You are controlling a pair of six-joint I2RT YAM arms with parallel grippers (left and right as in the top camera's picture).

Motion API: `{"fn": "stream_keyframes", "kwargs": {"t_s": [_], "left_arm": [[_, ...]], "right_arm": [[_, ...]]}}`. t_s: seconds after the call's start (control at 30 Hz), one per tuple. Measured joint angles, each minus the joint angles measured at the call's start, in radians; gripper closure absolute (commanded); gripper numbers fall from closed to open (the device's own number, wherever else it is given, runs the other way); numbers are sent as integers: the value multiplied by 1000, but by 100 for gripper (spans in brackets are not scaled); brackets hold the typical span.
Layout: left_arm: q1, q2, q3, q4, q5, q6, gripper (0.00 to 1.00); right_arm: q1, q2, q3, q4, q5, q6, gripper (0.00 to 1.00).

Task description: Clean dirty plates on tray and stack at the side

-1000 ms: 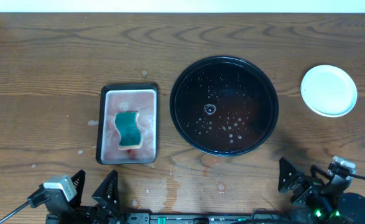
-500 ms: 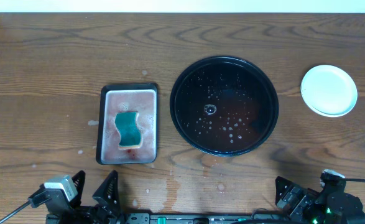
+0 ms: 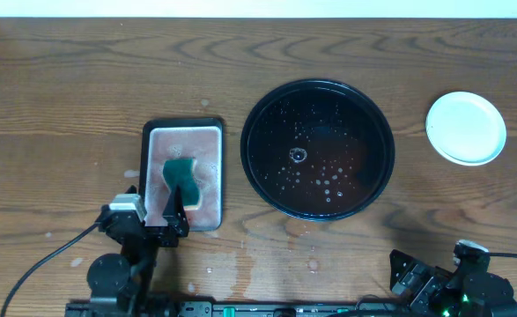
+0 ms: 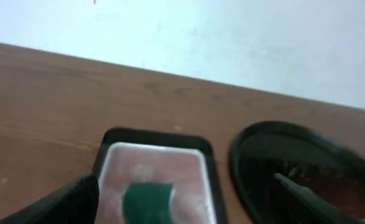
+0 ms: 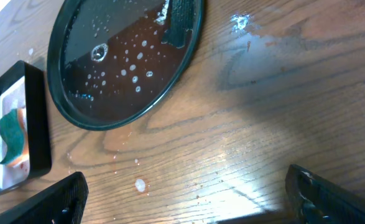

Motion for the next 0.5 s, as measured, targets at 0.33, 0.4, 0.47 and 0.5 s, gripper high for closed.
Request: {"fn": "stream_keyframes", "kwargs": {"t_s": [0.33,0.4,0.47,0.5], "left_arm": [[27,-4,-188,192,66,171,14],[27,-4,-202,213,107,230,14],[27,-4,-203,217,142,298,13],[27,-4,-203,212,151,338,13]], "right_arm": [[0,0,0,0,0,0,1],[0,0,0,0,0,0,1],[0,0,0,0,0,0,1],[0,0,0,0,0,0,1]]}}
